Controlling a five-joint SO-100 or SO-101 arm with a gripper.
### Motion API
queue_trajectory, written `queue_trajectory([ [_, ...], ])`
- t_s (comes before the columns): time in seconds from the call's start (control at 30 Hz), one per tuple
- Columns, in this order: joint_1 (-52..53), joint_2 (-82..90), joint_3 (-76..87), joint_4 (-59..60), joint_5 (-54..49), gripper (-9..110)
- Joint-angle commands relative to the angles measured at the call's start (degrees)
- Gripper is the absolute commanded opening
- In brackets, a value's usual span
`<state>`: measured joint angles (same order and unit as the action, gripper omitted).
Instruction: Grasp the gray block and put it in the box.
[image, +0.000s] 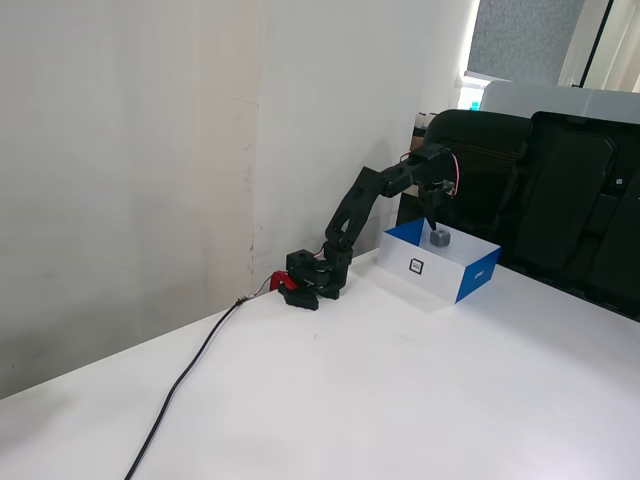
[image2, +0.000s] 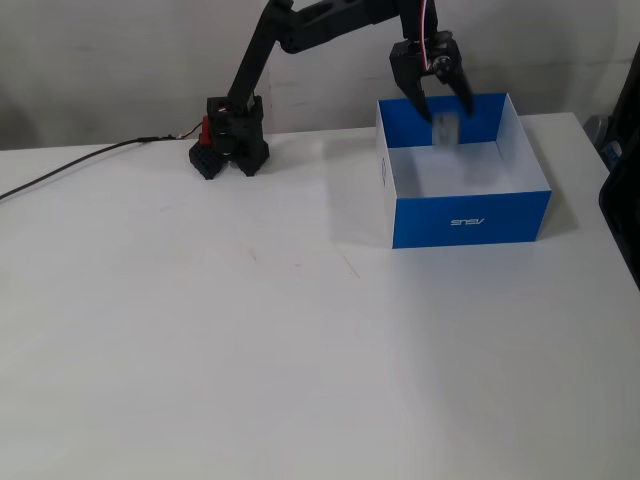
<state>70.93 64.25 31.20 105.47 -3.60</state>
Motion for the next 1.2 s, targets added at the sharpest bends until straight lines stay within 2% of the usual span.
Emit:
queue_trajectory([
  [0.0, 0.6, 1.4, -3.8, 2.5, -0.8, 37],
  [0.2, -1.7, 2.0, -3.8, 2.5, -0.8, 32],
  [0.27, -4.2, 2.9, -3.7, 2.5, -0.8, 26],
  [0.5, -23.1, 8.2, -1.0, 2.5, -2.6, 8],
  [0.67, -35.8, 11.3, 1.1, 2.5, -4.2, 1],
  [1.17, -69.2, 14.2, 9.3, -0.2, -7.6, 0],
])
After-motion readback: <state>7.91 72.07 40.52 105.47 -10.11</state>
